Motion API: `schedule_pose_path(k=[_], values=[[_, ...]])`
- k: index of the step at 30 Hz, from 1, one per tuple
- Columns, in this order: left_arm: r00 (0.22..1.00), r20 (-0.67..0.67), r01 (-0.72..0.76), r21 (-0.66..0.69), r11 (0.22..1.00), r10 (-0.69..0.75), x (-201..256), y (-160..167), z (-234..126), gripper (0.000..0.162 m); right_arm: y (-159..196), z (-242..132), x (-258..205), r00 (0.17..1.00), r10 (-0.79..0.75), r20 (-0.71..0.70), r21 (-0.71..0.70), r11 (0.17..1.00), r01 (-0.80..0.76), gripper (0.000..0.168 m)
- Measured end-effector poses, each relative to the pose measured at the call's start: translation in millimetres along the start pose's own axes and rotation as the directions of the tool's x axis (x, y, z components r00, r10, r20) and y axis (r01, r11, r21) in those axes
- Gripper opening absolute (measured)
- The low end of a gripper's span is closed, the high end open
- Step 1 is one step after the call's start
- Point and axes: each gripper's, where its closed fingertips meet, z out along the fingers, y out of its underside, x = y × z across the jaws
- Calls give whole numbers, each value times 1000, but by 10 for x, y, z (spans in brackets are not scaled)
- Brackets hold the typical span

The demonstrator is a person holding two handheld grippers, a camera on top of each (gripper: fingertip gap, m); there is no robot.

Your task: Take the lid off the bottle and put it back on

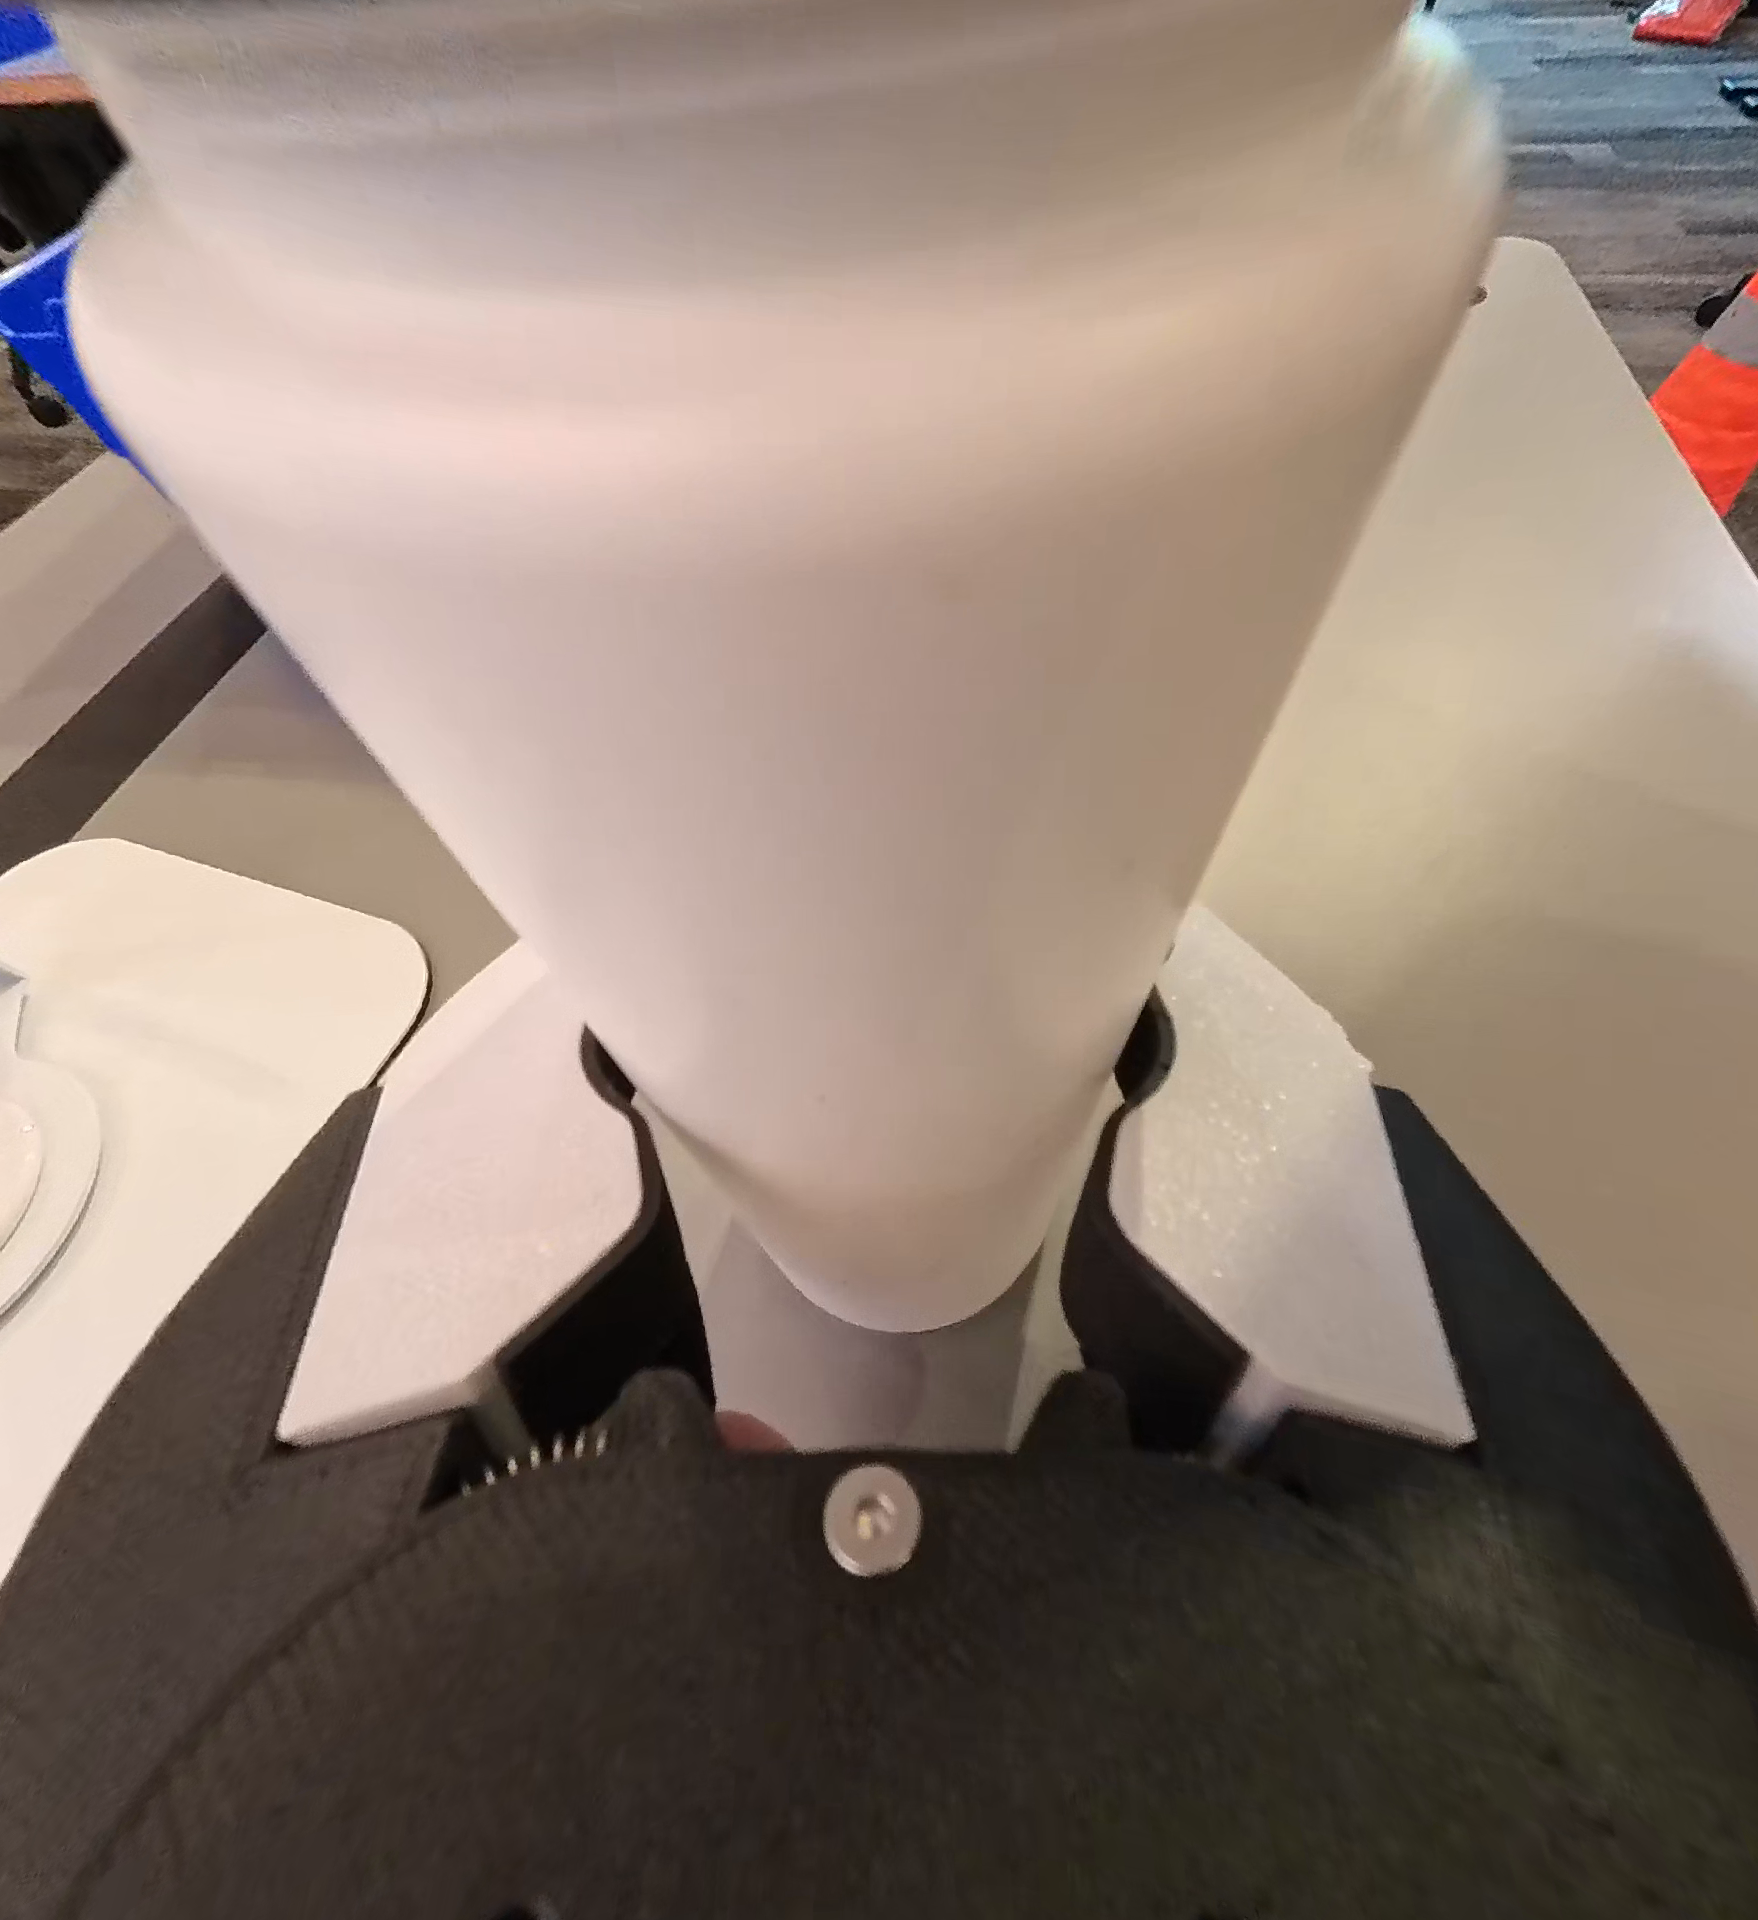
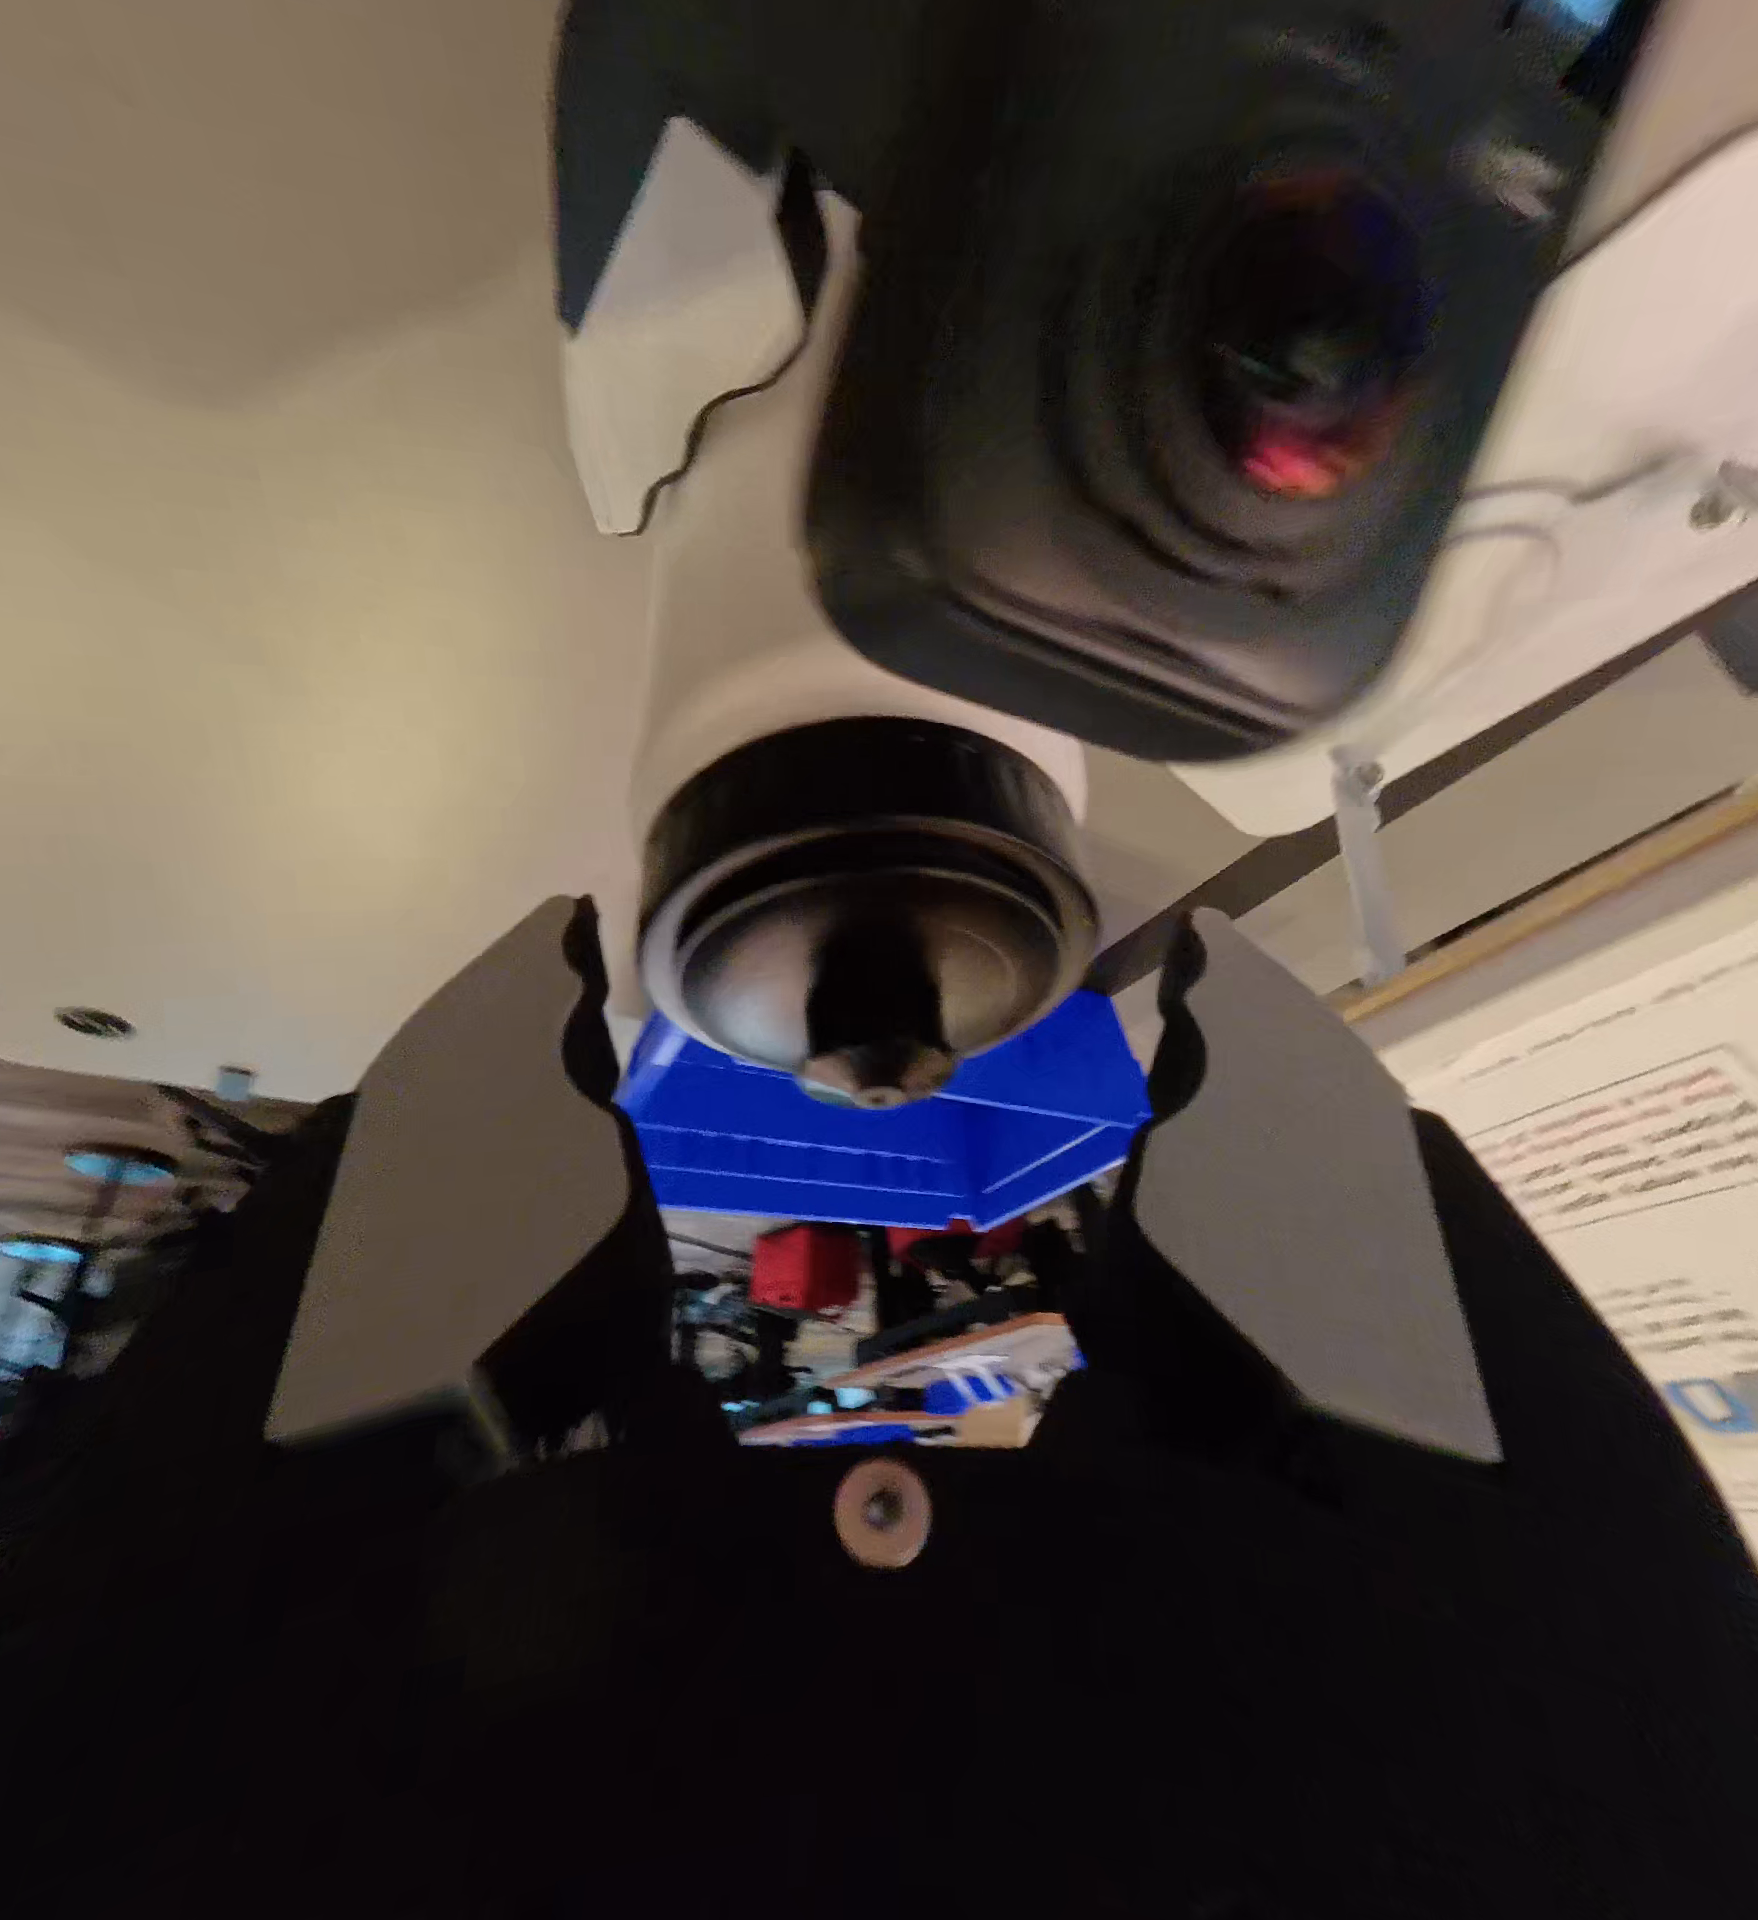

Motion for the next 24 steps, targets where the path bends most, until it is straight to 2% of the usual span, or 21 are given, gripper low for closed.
schedule_pose_path(k=[1, 2, 4, 6, 7, 10, 12, 13, 14, 15, 17, 19, 21, 24], values=[[1000, 2, -3, -4, 1000, 3, 3, 0, 3, 92, 15, -25, 36, 997, 80, 13, 21, 997, -80, 107], [1000, 3, -3, -6, 1000, 4, 2, 1, 2, 92, 28, -58, 63, 982, 187, 39, 51, 981, -189, 114], [1000, 3, 1, -5, 1000, -1, -3, 4, -3, 92, -16, -150, 100, 917, 380, 119, 178, 901, -397, 109], [1000, 3, -1, -3, 1000, 1, 1, 0, 1, 92, -129, -275, 96, 805, 516, 293, 333, 734, -592, 92], [1000, 3, -2, -3, 1000, 2, 2, -1, 3, 92, -130, -280, 58, 746, 553, 370, 337, 669, -663, 89], [1000, 2, 1, 1, 1000, -1, 2, -2, 2, 92, -97, -135, -26, 661, 619, 423, 297, 595, -747, 97], [1000, 3, 0, -1, 1000, 0, 4, -4, 5, 92, -158, -62, -74, 643, 620, 449, 284, 583, -761, 101], [1000, 3, -1, -2, 1000, 1, 5, -4, 5, 92, -190, -51, -82, 643, 615, 457, 288, 581, -761, 97], [1000, 4, -1, -3, 1000, 1, 4, -2, 5, 92, -216, -55, -88, 647, 604, 465, 294, 584, -757, 83], [1000, 4, 1, -4, 1000, -1, 2, 0, 2, 92, -229, -61, -82, 649, 599, 468, 298, 584, -755, 79], [1000, 5, 3, -2, 1000, -3, -3, 0, 1, 92, -225, -59, -80, 672, 580, 460, 293, 615, -732, 79], [1000, 6, 4, -1, 1000, -4, -3, 0, 3, 92, -203, -55, -93, 737, 527, 423, 288, 693, -661, 78], [1000, 5, -2, 0, 1000, 2, 4, -5, 9, 92, -166, -50, -114, 841, 414, 348, 276, 812, -514, 78], [1000, 10, -11, -2, 1000, 11, 17, -15, 21, 92, -79, -30, -144, 965, 151, 216, 172, 967, -189, 78]])
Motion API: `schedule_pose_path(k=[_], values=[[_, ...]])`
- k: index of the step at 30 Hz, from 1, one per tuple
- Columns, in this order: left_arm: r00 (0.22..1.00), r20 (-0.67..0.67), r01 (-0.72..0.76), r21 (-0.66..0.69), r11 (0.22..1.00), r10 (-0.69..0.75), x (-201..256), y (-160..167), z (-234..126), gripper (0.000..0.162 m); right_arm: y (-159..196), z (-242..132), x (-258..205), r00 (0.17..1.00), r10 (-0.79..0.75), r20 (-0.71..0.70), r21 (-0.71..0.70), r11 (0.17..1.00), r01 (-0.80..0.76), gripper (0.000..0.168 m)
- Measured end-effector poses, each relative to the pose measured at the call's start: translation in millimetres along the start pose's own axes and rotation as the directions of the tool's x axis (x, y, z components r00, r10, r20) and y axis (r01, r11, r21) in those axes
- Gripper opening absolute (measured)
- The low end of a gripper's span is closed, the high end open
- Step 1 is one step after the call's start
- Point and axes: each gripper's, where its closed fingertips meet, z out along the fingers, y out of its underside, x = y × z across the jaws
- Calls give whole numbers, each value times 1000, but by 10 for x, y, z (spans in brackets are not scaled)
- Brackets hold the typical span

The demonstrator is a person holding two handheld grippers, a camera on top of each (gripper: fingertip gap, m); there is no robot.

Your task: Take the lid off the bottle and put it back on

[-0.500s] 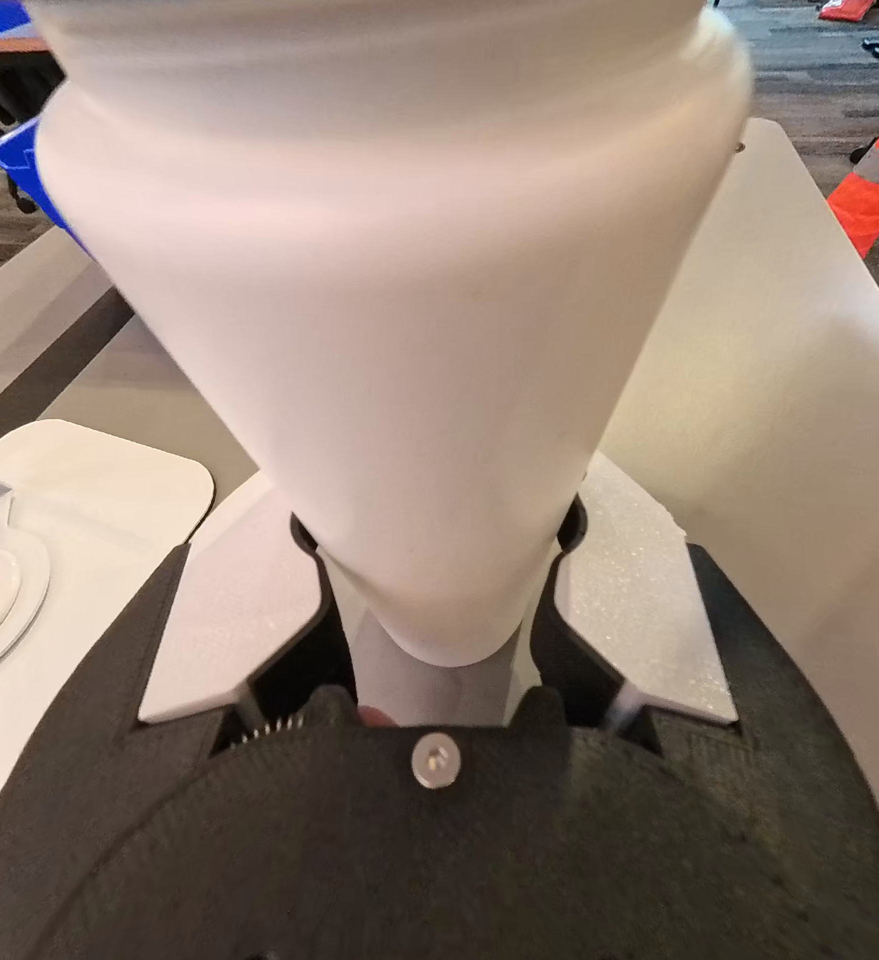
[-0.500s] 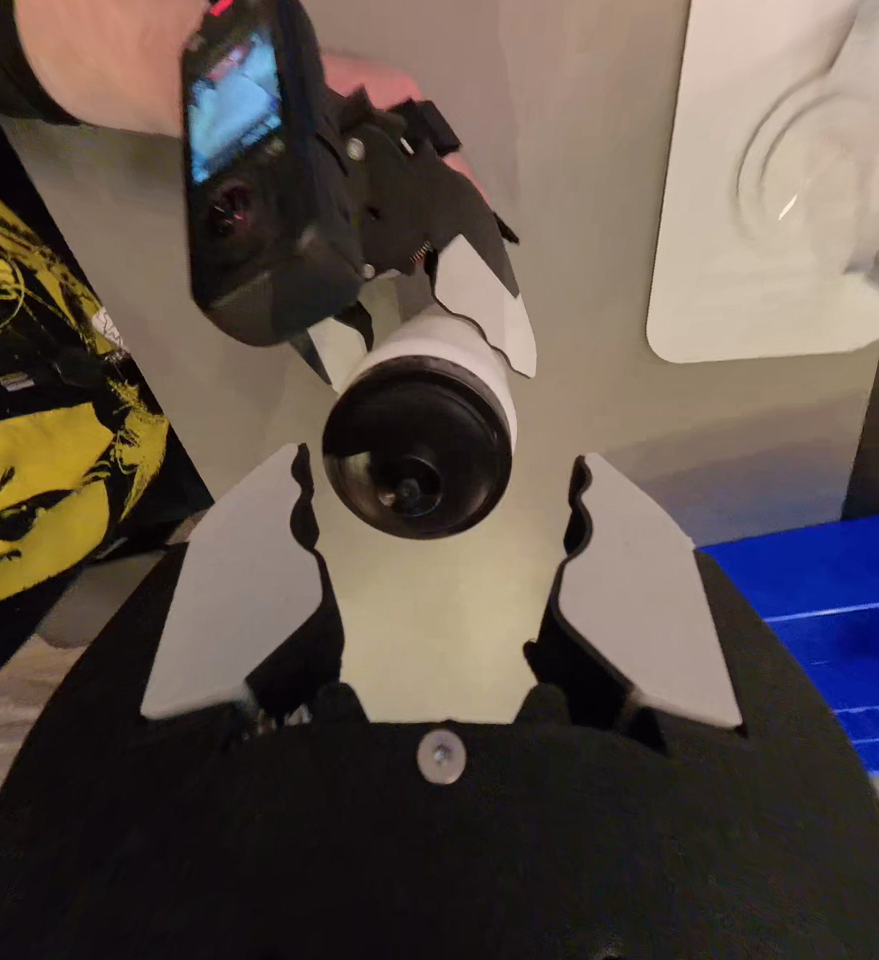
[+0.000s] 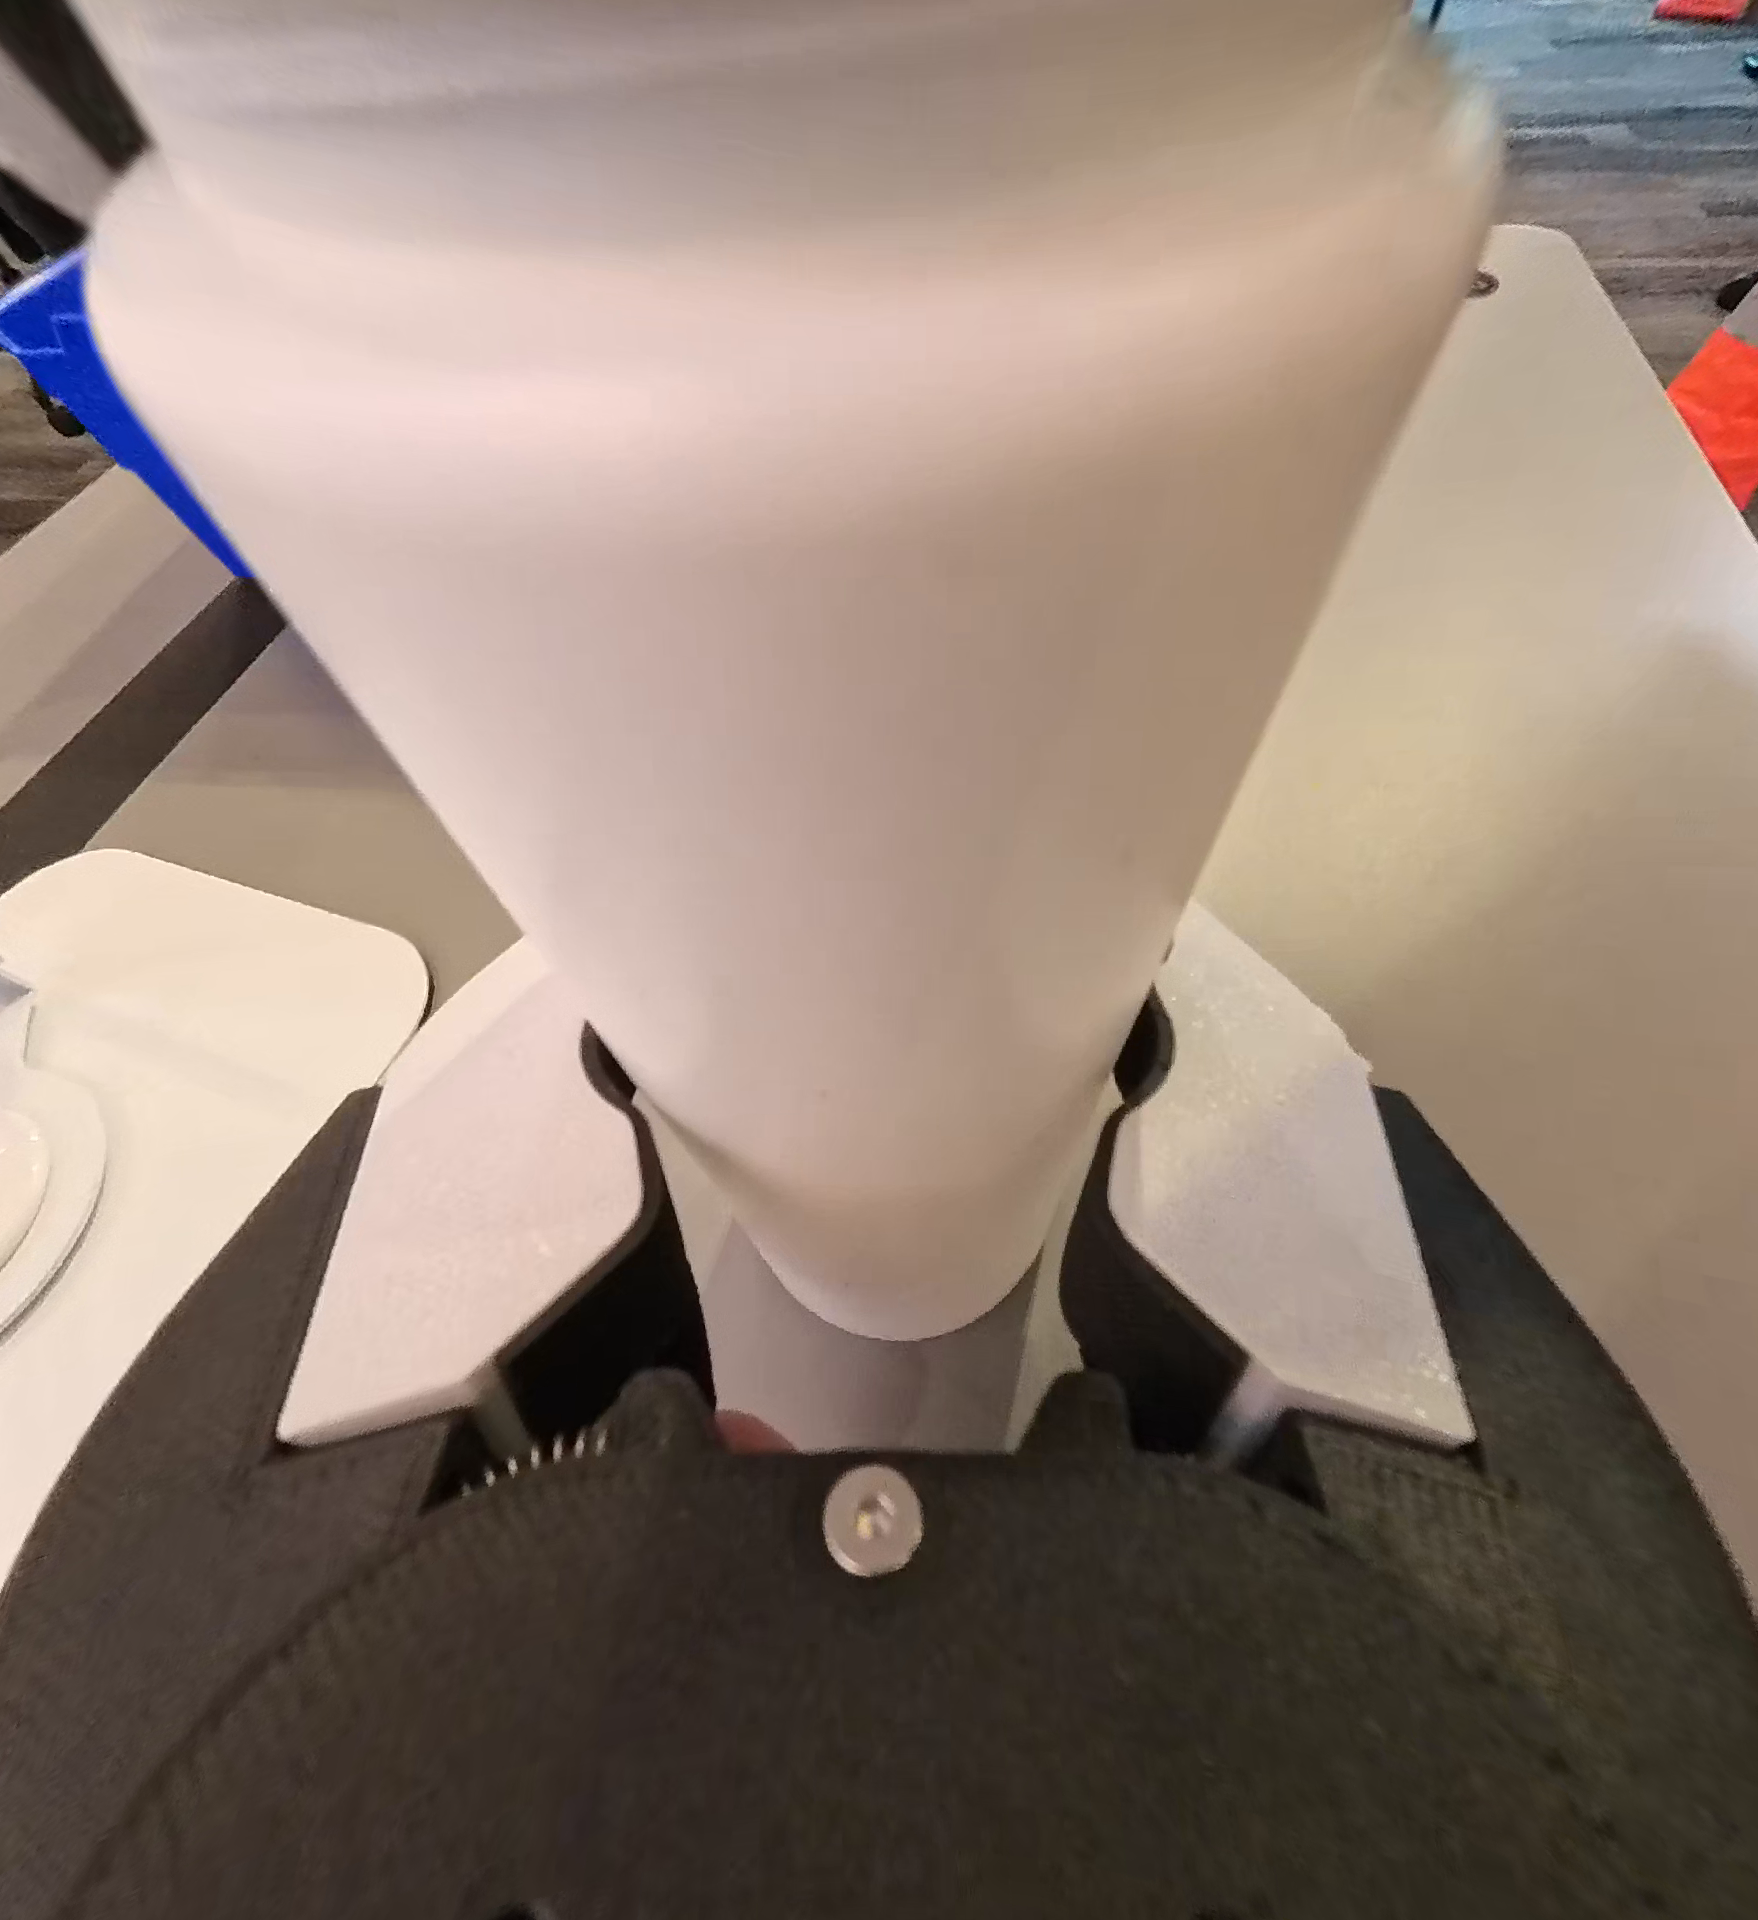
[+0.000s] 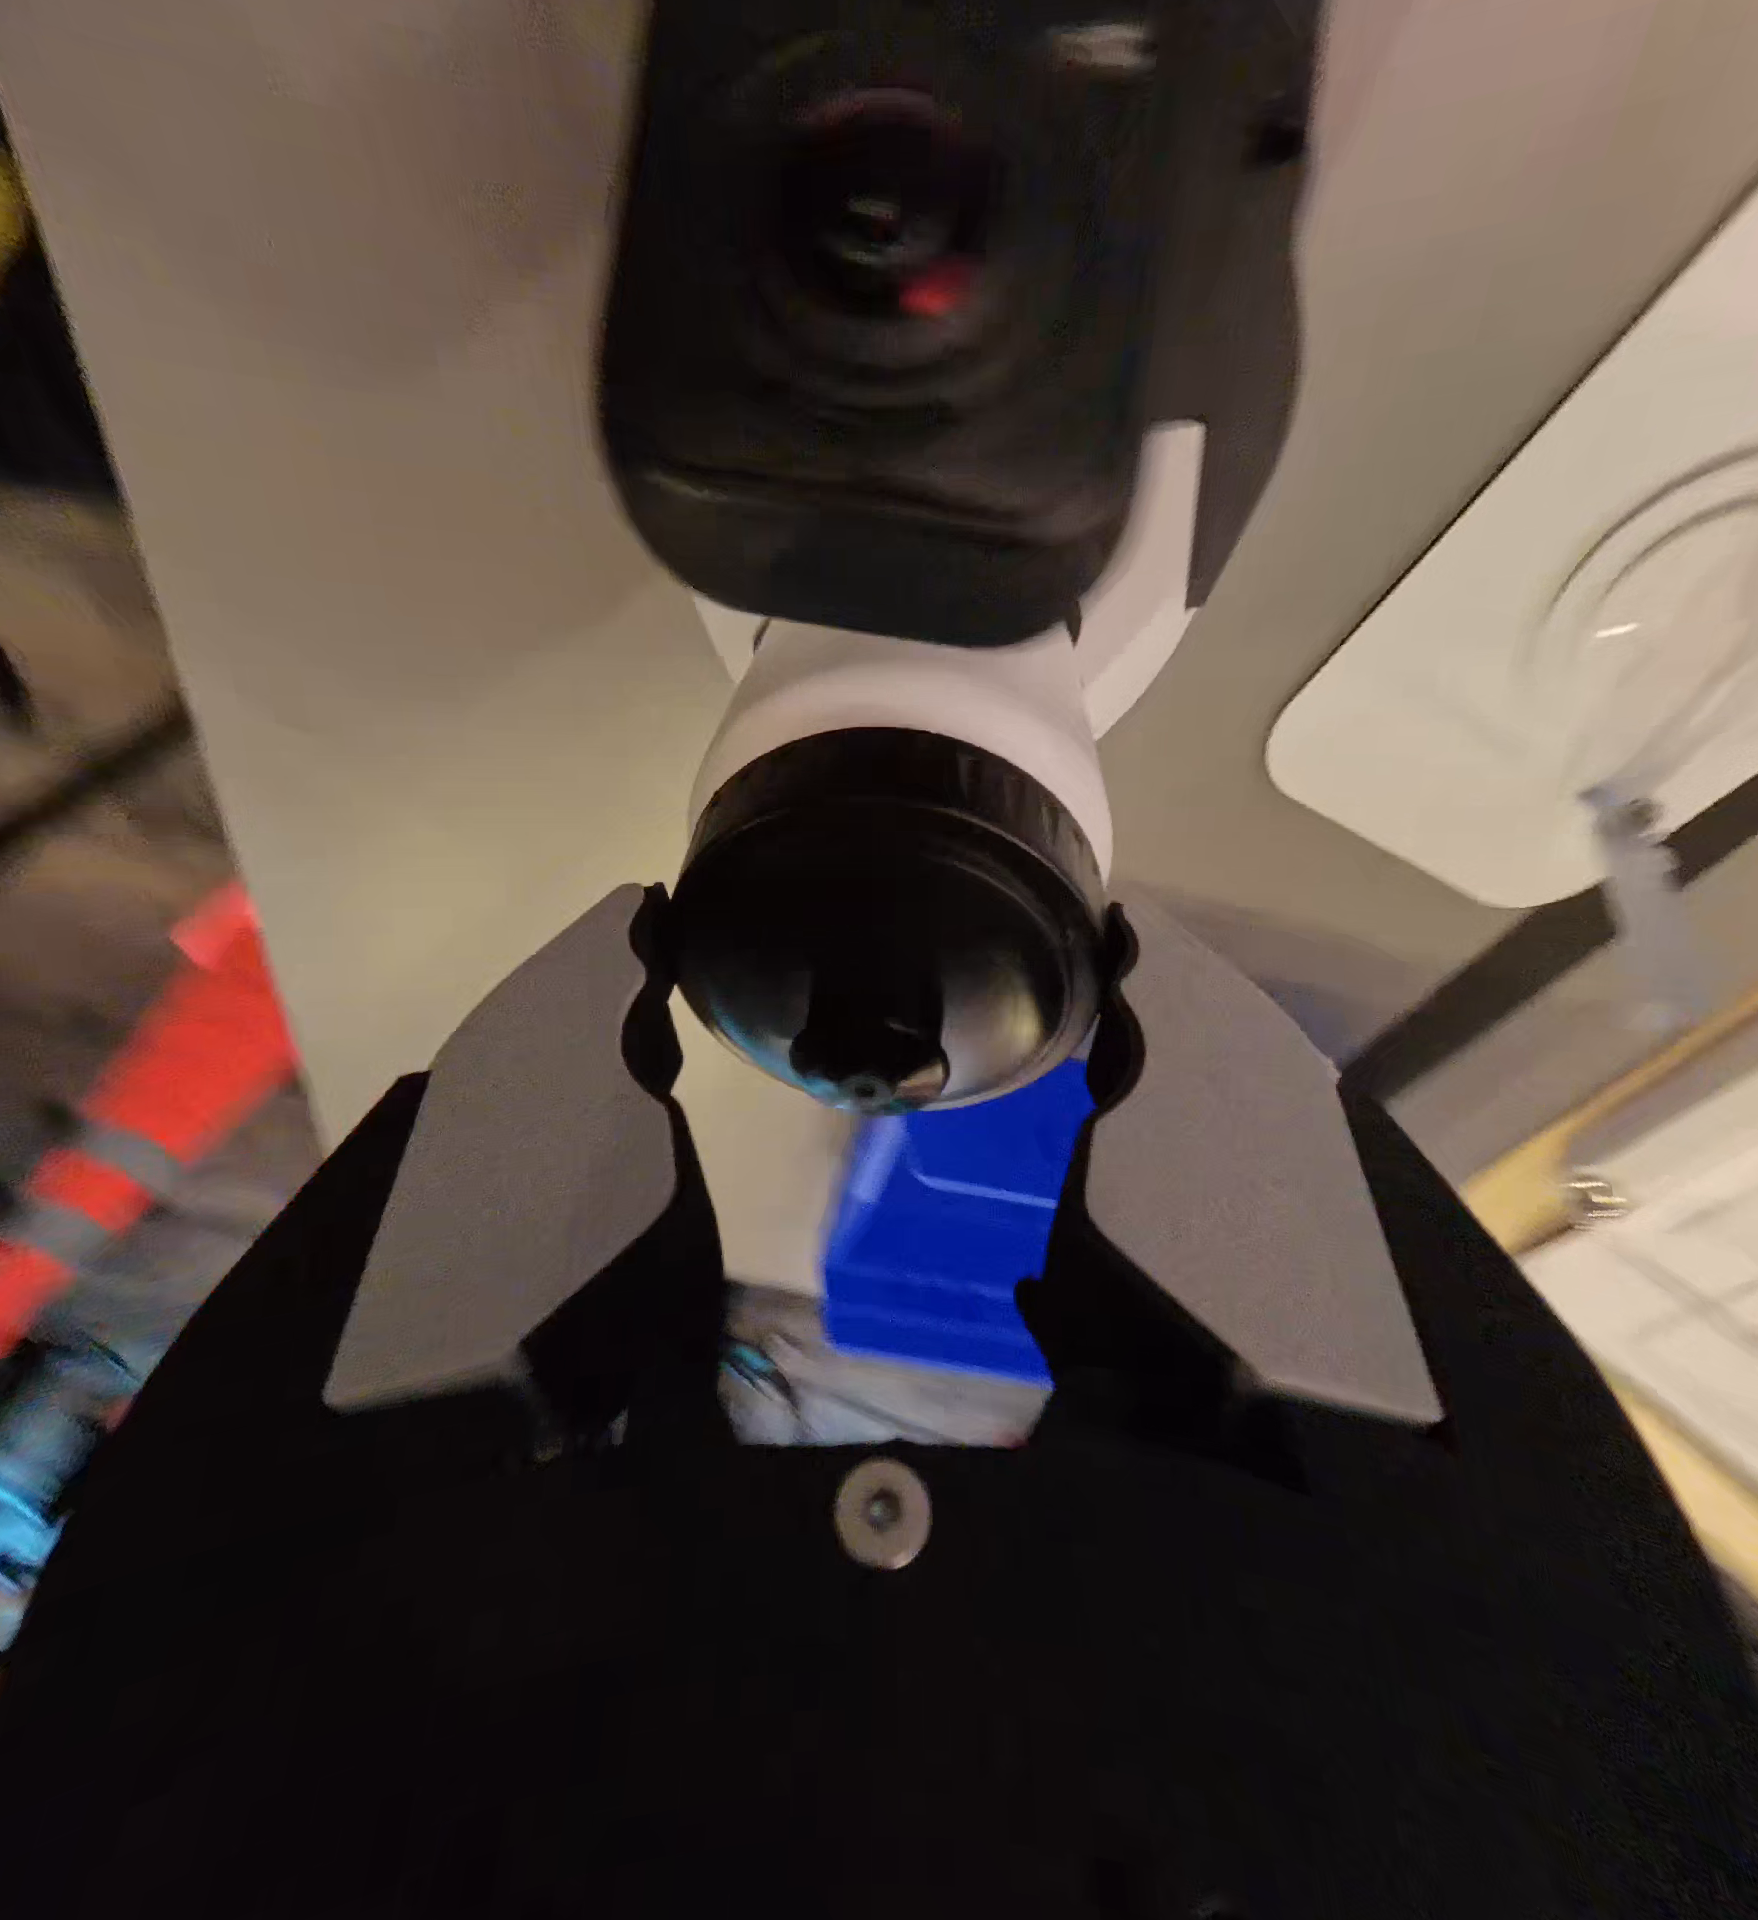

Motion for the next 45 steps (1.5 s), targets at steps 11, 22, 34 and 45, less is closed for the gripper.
schedule_pose_path(k=[11, 22, 34, 45], values=[[1000, -8, 13, 5, 1000, -13, -14, 13, -14, 92, -1, -13, 102, 957, -275, -90, -308, 922, 236, 94], [1000, -9, 15, 8, 1000, -15, -12, 10, -10, 92, -97, -164, 114, 775, 568, 278, 400, 665, -631, 84], [1000, -8, 11, 6, 1000, -11, -10, 9, -10, 92, -138, -87, 16, 926, 344, 156, 262, 889, -374, 75], [1000, -10, 27, 10, 1000, -27, -33, 13, -19, 91, -20, -111, 99, 927, -373, -19, -253, 899, 357, 75]])
